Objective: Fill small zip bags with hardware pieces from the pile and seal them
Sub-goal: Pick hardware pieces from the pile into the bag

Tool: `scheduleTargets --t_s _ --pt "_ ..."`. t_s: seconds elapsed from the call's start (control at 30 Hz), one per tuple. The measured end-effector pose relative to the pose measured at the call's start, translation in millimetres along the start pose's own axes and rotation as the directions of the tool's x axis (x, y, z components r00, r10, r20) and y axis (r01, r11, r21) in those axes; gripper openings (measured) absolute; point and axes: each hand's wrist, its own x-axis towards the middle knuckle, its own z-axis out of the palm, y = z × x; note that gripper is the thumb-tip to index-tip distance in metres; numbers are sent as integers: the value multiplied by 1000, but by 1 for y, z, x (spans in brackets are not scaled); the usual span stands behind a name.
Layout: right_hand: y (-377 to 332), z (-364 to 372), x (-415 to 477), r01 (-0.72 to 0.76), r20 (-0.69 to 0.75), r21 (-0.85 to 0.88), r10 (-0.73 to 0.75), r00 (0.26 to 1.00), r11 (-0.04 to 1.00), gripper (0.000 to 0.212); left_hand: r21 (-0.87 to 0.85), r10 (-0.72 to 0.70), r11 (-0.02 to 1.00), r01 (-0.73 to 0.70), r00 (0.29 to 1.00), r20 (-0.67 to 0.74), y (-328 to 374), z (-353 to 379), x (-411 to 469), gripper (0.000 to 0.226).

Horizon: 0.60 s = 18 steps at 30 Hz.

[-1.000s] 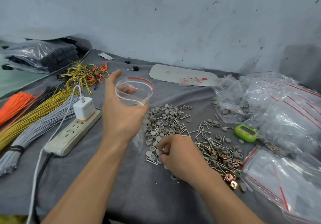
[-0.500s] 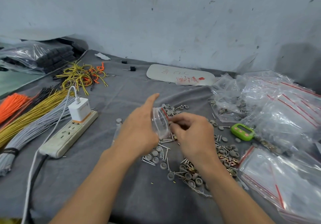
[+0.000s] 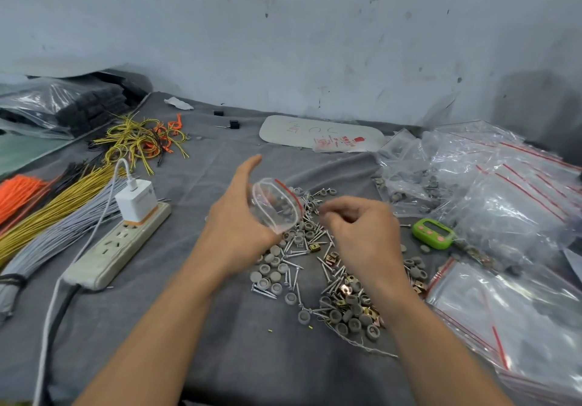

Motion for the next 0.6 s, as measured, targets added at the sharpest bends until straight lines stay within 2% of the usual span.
scheduleTargets --t_s 0.07,0.13,0.23,0.33,0.4,0.47,0.53,0.6 --pt "2 8 -5 -10 201 -205 52 978 979 18 -117 -15 993 5 996 -87 -3 -5 2 110" --pt "2 23 -15 63 358 -382 85 930 922 18 -214 -48 977 10 984 -172 -5 -11 5 111" --pt "0 40 -26 121 435 -461 105 894 879 22 -282 -75 959 -12 952 -297 -6 -18 8 109" --pt "-1 45 -30 139 445 -509 122 887 849 20 -261 -56 964 -55 914 -402 -6 -23 9 108" --pt "-2 44 -29 113 442 -499 141 886 859 13 -193 -19 978 -76 893 -450 -6 -25 9 107" --pt "-2 43 -27 84 438 -495 165 884 865 12 -39 30 998 -52 897 -441 -8 -26 9 111" --pt "-1 42 -25 79 436 -509 178 882 857 18 221 81 975 -3 935 -346 -9 -22 8 116" --pt "-1 41 -26 117 425 -553 158 891 825 16 414 67 910 15 981 -183 -8 -14 7 110"
